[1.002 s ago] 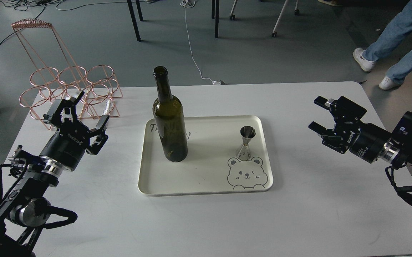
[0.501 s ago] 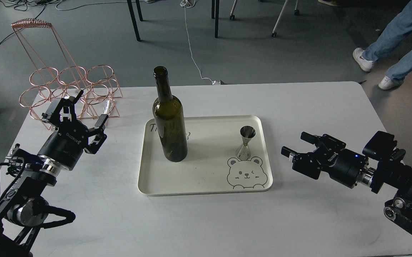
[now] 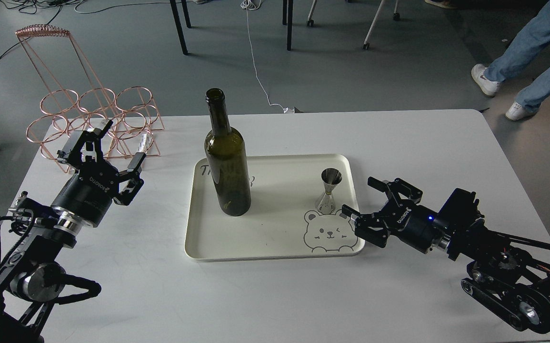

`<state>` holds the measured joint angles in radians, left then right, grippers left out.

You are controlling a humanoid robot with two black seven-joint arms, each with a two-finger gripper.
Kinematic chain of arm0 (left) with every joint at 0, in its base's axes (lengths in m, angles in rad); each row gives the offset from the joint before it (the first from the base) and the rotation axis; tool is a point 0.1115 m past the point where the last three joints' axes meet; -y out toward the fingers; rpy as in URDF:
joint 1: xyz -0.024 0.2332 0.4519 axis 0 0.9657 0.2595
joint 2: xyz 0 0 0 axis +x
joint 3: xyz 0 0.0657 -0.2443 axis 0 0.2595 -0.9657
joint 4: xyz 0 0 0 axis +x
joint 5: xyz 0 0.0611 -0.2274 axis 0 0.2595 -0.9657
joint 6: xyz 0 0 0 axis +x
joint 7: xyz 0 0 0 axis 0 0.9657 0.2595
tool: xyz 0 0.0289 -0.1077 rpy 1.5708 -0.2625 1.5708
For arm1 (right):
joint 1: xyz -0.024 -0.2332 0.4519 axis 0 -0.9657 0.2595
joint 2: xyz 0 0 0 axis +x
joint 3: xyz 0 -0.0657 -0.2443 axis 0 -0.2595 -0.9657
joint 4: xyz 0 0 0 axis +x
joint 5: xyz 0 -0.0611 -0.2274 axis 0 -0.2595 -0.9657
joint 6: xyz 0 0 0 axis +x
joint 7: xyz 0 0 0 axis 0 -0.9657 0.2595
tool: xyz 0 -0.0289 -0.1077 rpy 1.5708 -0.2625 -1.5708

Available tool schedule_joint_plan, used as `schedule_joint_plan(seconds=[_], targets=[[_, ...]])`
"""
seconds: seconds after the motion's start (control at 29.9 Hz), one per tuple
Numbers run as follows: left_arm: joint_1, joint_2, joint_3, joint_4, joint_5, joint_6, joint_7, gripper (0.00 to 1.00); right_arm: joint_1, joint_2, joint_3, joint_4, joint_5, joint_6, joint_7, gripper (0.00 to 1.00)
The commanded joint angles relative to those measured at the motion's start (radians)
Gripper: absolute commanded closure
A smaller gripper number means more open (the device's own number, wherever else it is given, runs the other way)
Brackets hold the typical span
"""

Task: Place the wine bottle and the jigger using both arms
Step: 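Lower the right gripper around the jigger and close it, then lift the jigger with the right gripper and carry it off the tray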

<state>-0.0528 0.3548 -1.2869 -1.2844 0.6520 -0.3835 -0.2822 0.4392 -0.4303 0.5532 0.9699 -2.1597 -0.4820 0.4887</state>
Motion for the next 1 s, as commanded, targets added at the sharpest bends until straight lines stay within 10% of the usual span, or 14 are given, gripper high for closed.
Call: schedule_joint_plan(seconds=[0.0, 0.47, 0.97], targets=[[0.001, -0.002, 0.0, -0.004, 0.0, 0.002, 0.0, 0.02, 0.026, 0.06, -0.001, -0.071, -0.012, -0.006, 0.0, 0.01], [0.001, -0.005, 0.0, -0.007, 0.0, 0.002, 0.0, 0.02, 0.105, 0.225, -0.003, -0.238, -0.022, -0.007, 0.0, 0.1], [-0.005, -0.005, 0.0, -0.01, 0.0, 0.003, 0.0, 0.02, 0.118, 0.265, -0.024, -0.281, -0.022, -0.007, 0.0, 0.53]])
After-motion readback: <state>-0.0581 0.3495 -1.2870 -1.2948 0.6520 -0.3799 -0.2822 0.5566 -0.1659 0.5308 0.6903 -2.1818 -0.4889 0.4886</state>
